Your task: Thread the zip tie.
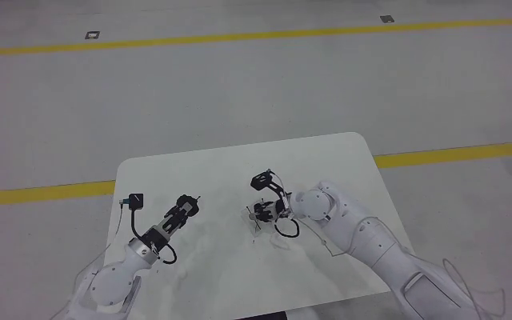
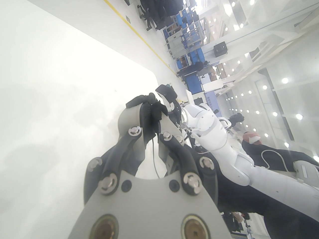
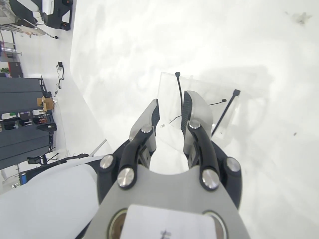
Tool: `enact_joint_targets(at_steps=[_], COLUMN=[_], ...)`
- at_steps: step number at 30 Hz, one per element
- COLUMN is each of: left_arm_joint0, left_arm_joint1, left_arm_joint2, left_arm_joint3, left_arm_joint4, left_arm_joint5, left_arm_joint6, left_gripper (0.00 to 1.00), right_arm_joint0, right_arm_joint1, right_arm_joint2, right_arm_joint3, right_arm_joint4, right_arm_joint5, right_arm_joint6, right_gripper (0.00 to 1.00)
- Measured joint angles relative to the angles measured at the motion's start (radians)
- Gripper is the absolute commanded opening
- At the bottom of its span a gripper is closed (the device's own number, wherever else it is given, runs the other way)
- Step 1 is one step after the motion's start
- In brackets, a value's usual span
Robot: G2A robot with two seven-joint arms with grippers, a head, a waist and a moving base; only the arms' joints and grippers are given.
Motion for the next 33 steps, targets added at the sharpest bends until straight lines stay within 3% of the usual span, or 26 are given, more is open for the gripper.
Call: enact_joint_targets(at_steps=[33], left_arm_joint0=[0.000], left_arm_joint1=[0.000], left_arm_joint2=[0.000], left_arm_joint3=[0.000], left_arm_joint4=[0.000], left_arm_joint5=[0.000], left_arm_joint6=[0.000], left_gripper=[0.00], right_arm_joint0=[0.029], right_arm_joint1=[-0.051], right_arm_joint2=[-0.049], right_arm_joint3=[0.089], right_arm_joint4=[-0.014], right_arm_joint5=[0.014], right_arm_joint6=[-0.052], right_gripper=[0.21])
